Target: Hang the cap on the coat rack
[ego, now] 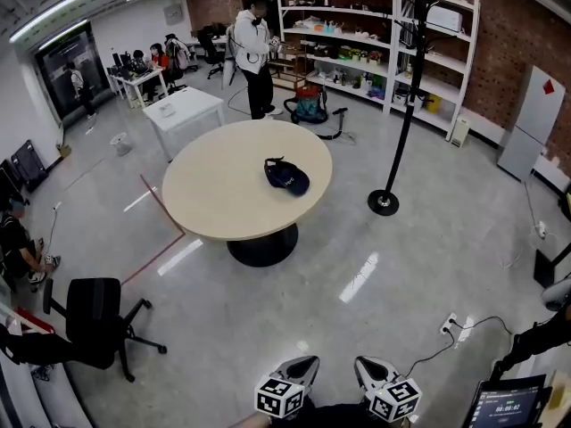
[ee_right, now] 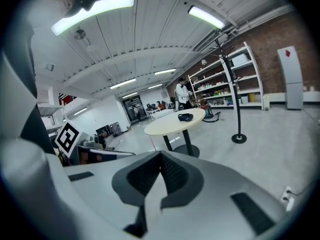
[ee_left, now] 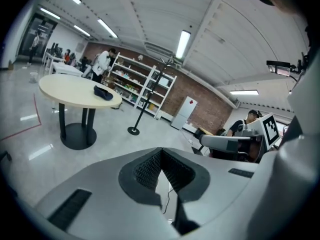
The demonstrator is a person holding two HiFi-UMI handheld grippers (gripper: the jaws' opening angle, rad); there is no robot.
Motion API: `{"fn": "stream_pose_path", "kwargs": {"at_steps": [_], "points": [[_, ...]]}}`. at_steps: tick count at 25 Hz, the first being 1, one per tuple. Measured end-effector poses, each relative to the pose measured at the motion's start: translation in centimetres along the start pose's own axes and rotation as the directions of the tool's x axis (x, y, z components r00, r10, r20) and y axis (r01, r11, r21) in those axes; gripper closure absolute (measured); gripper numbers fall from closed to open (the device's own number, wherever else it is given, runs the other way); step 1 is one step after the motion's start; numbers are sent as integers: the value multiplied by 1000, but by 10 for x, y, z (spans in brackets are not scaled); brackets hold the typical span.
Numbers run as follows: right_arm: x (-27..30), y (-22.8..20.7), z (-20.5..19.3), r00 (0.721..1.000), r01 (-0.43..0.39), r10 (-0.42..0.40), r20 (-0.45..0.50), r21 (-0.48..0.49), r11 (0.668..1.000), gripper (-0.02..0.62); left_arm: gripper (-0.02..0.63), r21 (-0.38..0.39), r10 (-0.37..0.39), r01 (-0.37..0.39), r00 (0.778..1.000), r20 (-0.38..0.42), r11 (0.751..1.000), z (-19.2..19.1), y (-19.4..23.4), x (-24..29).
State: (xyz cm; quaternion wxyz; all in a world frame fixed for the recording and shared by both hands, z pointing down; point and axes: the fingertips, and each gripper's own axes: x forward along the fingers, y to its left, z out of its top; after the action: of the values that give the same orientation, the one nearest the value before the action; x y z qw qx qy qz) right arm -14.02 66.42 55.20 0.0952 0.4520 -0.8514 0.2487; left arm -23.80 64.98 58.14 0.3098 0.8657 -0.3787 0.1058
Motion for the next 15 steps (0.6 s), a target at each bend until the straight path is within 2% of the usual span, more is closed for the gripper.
{"fn": "stream_pose_path", "kwargs": {"at_steps": [5,11,15], "points": [[36,14,10,999,-34,33,-42,-22,999,591,603,-56,33,-33,999,2,998,8,43,-4],[64,14,18,994,-59,58,-87,-9,998,591,603,-91,58,-58,998,5,994,20,59,-2],[91,11,20,989,-104,103,-105,-6,995,591,603,-108,108,-106,994,12,988,24,79,-1]]}}
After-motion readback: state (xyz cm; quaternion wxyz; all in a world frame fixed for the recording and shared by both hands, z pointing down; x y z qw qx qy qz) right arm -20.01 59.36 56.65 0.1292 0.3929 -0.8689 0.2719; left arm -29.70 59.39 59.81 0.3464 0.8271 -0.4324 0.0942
